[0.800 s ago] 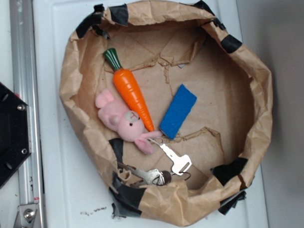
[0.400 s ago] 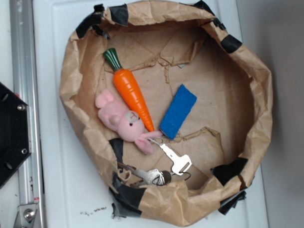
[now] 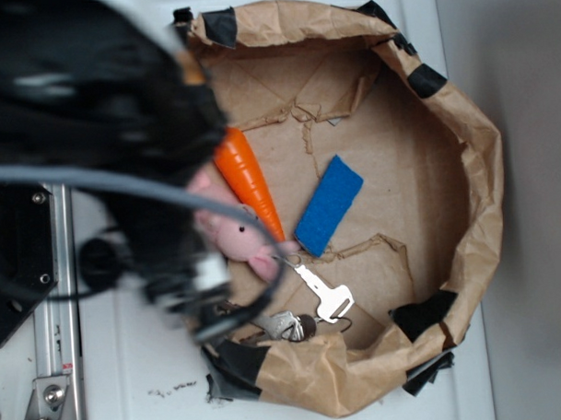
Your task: Grab the blue sponge.
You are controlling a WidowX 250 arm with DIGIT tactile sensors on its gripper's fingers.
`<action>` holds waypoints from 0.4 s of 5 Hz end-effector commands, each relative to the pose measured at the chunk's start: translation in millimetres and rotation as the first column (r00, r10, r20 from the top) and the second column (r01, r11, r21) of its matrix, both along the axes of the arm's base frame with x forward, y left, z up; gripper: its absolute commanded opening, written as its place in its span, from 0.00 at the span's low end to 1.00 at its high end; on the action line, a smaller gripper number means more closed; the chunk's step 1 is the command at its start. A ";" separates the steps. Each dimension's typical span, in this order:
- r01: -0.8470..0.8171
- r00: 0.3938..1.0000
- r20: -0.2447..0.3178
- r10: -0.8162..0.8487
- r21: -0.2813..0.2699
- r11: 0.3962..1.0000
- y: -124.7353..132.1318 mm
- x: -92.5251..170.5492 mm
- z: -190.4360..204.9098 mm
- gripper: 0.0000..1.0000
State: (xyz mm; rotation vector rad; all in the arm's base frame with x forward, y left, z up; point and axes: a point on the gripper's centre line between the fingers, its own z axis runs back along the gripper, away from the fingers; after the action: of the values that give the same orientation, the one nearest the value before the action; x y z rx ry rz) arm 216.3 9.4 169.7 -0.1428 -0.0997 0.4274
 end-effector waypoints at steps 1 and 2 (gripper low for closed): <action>-0.095 0.993 -0.070 0.090 -0.073 0.993 11.0 59.9 -56.2 1.00; -0.082 0.987 -0.142 0.076 -0.030 0.996 1.2 75.4 -88.9 1.00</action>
State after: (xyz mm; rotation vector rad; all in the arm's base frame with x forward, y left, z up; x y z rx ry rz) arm 287.2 13.5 67.9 -0.1358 0.0964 0.5346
